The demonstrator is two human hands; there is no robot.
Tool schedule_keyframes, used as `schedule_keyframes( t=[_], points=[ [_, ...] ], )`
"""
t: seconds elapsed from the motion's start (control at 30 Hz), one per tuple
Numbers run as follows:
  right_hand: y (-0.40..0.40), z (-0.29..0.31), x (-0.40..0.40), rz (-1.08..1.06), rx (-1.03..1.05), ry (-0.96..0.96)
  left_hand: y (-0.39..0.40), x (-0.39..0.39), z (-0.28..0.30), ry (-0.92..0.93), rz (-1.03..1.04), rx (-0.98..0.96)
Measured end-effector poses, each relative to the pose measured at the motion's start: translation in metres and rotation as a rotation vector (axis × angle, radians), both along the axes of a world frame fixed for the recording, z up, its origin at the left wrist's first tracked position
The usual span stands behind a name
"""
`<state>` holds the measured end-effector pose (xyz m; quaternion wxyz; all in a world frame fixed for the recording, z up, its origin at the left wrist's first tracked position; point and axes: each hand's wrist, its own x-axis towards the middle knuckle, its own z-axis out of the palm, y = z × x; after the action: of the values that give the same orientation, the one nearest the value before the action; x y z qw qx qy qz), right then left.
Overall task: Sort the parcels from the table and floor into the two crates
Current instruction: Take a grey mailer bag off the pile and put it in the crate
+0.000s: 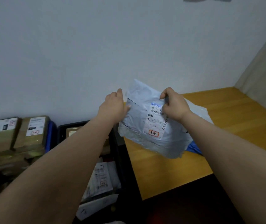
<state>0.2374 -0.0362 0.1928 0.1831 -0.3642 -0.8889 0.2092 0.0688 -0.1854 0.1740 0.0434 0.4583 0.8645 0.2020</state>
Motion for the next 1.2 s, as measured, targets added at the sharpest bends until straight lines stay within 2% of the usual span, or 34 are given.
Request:
schedule_keyframes(
  t=[0.37, 0.53, 0.67, 0.77, 0.87, 0.97, 1.2],
  points=[
    [-0.028, -0.011, 0.061, -0.025, -0.233, 0.167, -0.025, 0.074, -0.015, -0.331, 0.006, 0.078],
    [-0.034, -0.024, 0.089, -0.039, -0.258, 0.156, -0.034, 0.101, -0.018, -0.281, 0.029, 0.138],
    [-0.034, -0.031, 0.093, -0.15, -0.156, 0.011, -0.049, 0.107, -0.014, -0.211, 0.157, 0.224],
    [-0.043, -0.038, 0.091, -0.251, -0.157, -0.039, -0.063, 0.1, -0.01, -0.172, 0.267, 0.252],
    [-0.055, -0.045, 0.083, -0.237, -0.329, 0.046, -0.079, 0.091, -0.009, -0.17, 0.38, 0.304],
    [-0.067, -0.049, 0.065, -0.124, -0.513, 0.198, -0.096, 0.081, -0.008, -0.174, 0.457, 0.342],
    [-0.092, -0.055, 0.004, 0.032, -0.496, 0.258, -0.143, 0.049, -0.012, -0.263, 0.609, 0.454]
  ],
)
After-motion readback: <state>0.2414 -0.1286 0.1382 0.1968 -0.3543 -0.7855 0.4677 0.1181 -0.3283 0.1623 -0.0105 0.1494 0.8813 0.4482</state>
